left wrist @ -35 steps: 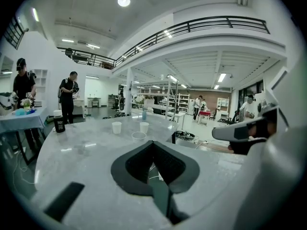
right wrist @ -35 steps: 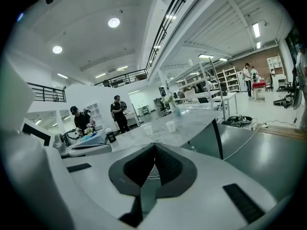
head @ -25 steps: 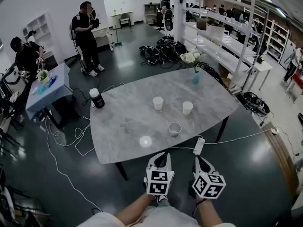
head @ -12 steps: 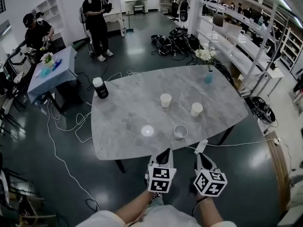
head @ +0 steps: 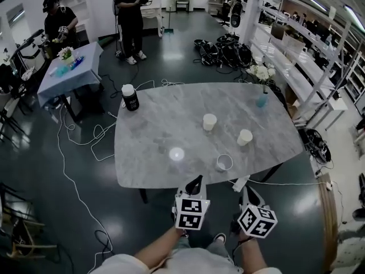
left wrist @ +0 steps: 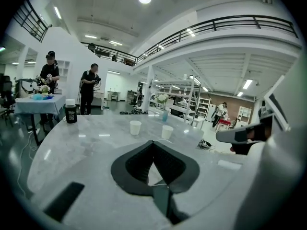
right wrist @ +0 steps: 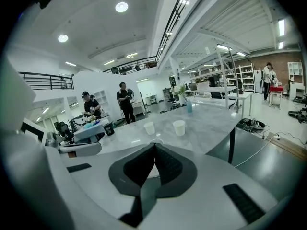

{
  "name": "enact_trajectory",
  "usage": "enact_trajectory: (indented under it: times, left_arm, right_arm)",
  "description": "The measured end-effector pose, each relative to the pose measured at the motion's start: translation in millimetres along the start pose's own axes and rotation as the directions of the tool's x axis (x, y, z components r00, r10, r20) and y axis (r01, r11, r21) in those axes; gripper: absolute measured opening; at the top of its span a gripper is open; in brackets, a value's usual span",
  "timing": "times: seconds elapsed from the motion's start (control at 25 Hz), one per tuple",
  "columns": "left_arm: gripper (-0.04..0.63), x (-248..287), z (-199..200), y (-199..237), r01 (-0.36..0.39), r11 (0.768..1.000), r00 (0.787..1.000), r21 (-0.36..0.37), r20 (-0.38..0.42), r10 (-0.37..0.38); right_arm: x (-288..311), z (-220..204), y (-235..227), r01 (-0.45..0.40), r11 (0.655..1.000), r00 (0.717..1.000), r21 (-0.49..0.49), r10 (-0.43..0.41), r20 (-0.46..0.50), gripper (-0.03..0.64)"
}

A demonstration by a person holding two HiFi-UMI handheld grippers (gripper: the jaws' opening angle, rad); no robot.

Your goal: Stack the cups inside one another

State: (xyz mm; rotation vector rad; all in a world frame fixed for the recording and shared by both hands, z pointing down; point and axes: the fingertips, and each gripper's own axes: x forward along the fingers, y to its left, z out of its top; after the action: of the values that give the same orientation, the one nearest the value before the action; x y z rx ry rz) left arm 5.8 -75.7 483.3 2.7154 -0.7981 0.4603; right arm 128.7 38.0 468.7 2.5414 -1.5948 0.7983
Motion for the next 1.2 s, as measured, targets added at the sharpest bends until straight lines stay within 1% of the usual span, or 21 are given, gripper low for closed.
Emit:
enact_trajectory:
  times: [0.16,0.32,0.48,0.6,0.8,0.96,1.08,1.2]
  left_arm:
    - [-0.006,-3.1,-5.5,19.8,-0.04,0.999,0.999,-0.032,0.005,0.04]
    - [-0.006,-3.3,-0.3,25.7,-0.094,0.994,0.996,-0.055,0.003,0.094]
    - [-0.006,6.5,4.7,23.0,-0.134,0.99,0.99,-0.053,0.028,0.135]
    - [-0.006,11.7,9.7,22.3,-0.174,0.983,0.984,-0.051,0.023,0.176]
    - [-0.006,27.4,21.3,21.0,-0.259,0.963,0.966,-0.079,-0.01,0.259]
    - [-0.006,40.2,25.9,19.4,-0.315,0.941,0.949,-0.125,-0.02,0.315]
    - [-0.006,47.1,26.0,14.0,-0.34,0.928,0.94,-0.151,-0.023,0.341]
    - [-0.006,55.6,23.2,8.7,-0.356,0.921,0.934,-0.156,-0.024,0.357]
  right_arm:
    - [13.8,4.4,5.0,-0.015,1.0,1.0,-0.002,0.015,0.003,0.008]
    - [25.5,17.0,6.1,-0.061,0.998,0.998,-0.022,0.061,0.001,0.008]
    - [45.3,26.5,0.7,-0.11,0.994,0.994,-0.028,0.109,-0.01,0.008]
    - [59.9,36.2,-5.2,-0.148,0.989,0.989,-0.029,0.147,-0.018,0.008]
    - [93.2,53.9,-22.9,-0.211,0.977,0.977,-0.039,0.208,-0.055,0.008]
    - [111.2,69.5,-30.6,-0.26,0.963,0.964,-0.063,0.255,-0.077,0.008]
    - [117.5,72.3,-37.1,-0.288,0.954,0.955,-0.079,0.28,-0.095,0.008]
    - [124.2,67.1,-44.7,-0.305,0.95,0.949,-0.063,0.297,-0.109,0.008]
